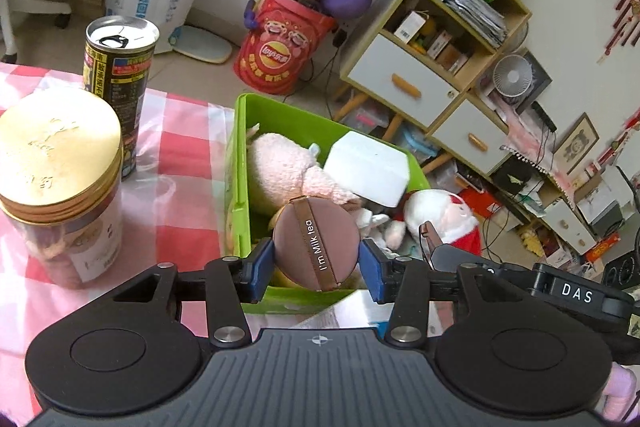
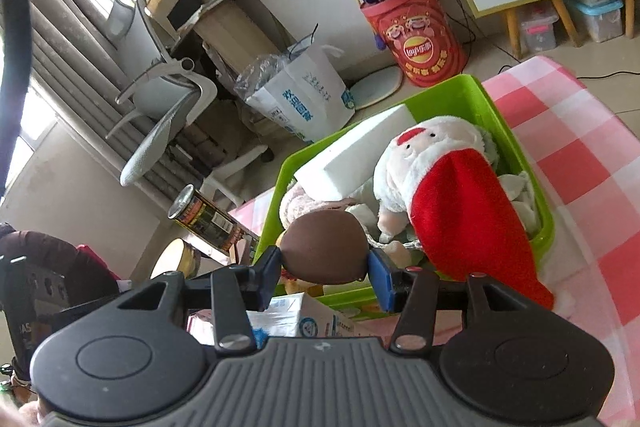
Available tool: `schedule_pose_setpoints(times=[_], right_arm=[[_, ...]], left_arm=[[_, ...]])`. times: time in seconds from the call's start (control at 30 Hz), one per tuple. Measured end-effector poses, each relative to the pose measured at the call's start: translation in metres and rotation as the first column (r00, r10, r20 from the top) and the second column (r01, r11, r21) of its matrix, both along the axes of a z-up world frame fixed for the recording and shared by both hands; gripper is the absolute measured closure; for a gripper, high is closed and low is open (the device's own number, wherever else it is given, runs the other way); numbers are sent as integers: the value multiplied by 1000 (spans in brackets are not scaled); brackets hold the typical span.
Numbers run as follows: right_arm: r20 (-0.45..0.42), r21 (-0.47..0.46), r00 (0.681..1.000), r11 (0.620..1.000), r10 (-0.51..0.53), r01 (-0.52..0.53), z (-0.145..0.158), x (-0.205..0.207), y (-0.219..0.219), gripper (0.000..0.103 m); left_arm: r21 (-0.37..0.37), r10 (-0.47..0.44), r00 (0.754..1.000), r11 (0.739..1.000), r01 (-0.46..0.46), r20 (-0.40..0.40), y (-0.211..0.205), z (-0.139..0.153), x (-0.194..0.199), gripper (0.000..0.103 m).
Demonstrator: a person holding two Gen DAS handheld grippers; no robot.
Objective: Organize soft objects
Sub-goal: 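Lift both brown coasters with both tools and carry them over the bin, then open both tools to drop the two coasters into the bin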
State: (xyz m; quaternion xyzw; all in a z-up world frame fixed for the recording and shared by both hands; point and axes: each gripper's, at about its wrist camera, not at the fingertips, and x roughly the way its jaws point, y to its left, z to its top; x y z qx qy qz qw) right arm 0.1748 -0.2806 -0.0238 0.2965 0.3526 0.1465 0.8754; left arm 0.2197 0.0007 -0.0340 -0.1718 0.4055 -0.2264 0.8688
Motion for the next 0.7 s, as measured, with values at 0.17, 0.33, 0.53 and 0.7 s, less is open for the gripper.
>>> schedule_pose_setpoints(times=[0.17, 0.33, 0.53, 0.7], right_arm=[[-15, 7, 1000, 1000, 7, -7, -6, 8, 4, 71], [-23, -4, 1000, 1000, 5, -5, -8, 13, 6, 71], [-43, 3, 999, 1000, 6, -6, -6, 14, 5, 56], [-39, 7, 999, 1000, 0, 0, 1, 10, 1, 51]], left_arm=[[5, 3, 1000, 1000, -3, -9, 0, -5, 5, 55], [16, -2, 1000, 1000, 2, -4, -4, -5, 6, 52], [8, -5, 1000, 1000, 5, 1, -6, -3, 6, 34], [46, -7, 999, 999, 6, 31, -12, 6, -1, 25]])
